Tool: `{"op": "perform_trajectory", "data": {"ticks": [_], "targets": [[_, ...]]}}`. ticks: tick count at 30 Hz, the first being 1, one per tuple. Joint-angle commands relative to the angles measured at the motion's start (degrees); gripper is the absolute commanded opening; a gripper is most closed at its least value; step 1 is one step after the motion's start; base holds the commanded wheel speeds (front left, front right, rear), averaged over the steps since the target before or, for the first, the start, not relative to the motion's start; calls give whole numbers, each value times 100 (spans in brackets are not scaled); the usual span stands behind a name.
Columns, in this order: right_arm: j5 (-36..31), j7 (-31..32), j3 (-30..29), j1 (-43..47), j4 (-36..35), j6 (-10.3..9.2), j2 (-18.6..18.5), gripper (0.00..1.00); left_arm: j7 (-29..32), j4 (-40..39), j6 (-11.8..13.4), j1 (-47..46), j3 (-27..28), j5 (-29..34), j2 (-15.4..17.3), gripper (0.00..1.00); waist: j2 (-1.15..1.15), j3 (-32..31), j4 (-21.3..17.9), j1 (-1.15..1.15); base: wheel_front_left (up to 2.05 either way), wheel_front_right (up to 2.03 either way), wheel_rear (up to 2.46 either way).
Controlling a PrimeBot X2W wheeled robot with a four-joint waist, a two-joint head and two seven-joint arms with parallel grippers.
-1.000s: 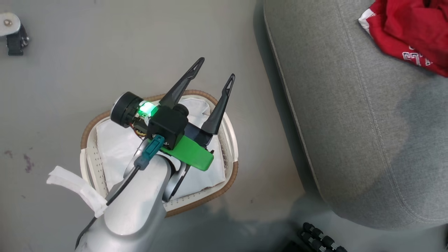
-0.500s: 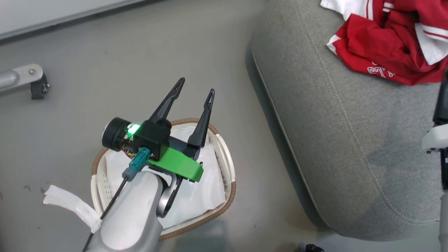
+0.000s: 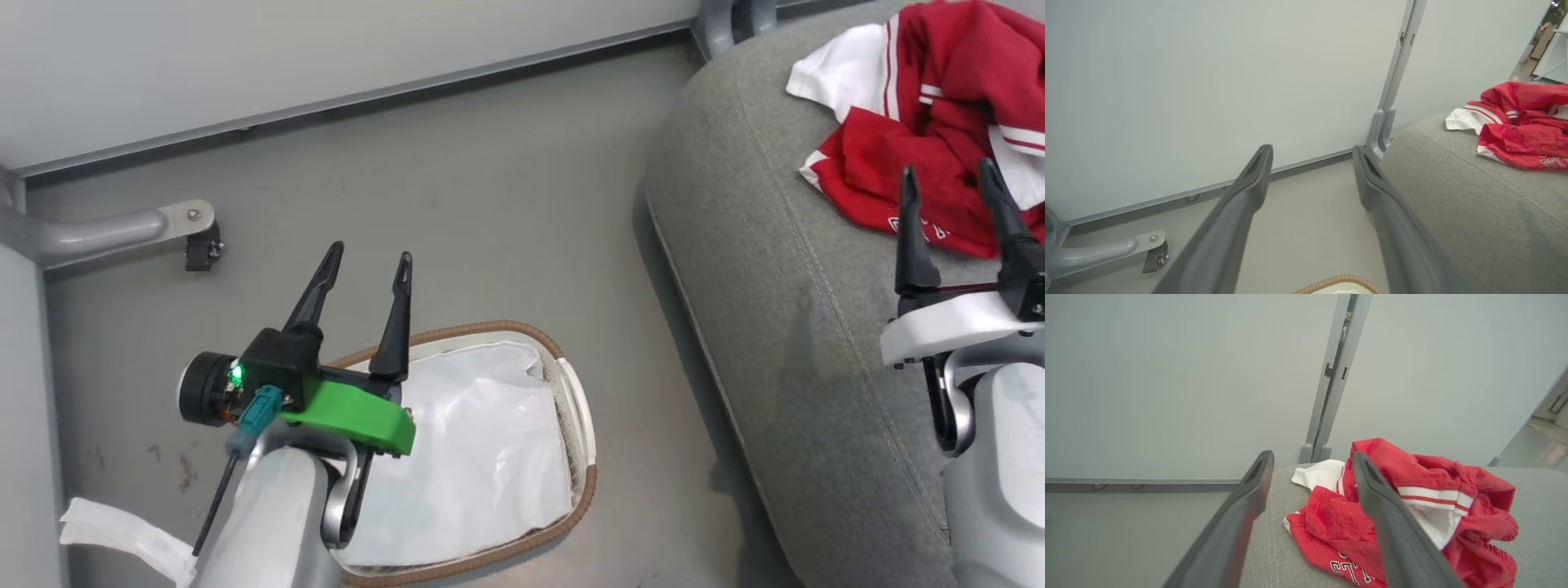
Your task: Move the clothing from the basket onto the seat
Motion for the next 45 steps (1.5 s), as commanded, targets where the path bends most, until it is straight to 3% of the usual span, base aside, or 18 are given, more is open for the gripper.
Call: {"op": "perform_trajectory", "data": {"ticks": [1, 10, 20, 36, 45], "targets": [[87, -1, 58, 103, -1, -8, 37, 100, 3, 19, 37, 126, 113, 1, 2, 100, 0, -302, 404, 0, 0, 0, 0], [241, -1, 592, 319, 174, -8, 282, 100, 3, 168, 107, 399, 933, 181, -12, 100, 0, -539, 895, 0, 0, 0, 0], [400, -1, 801, 750, 378, -8, 358, 100, 3, 338, 111, 870, 1470, 345, -23, 100, 0, -877, 1120, 0, 0, 0, 0], [664, -1, 945, 1517, 509, -8, 355, 100, 3, 366, 171, 1787, 1607, 187, -28, 100, 0, -1506, 1109, 0, 0, 0, 0], [858, -1, 977, 1780, 509, -8, 355, 100, 3, 575, 13, 1908, 1494, -84, -25, 100, 0, -1591, 1130, 0, 0, 0, 0]]}}
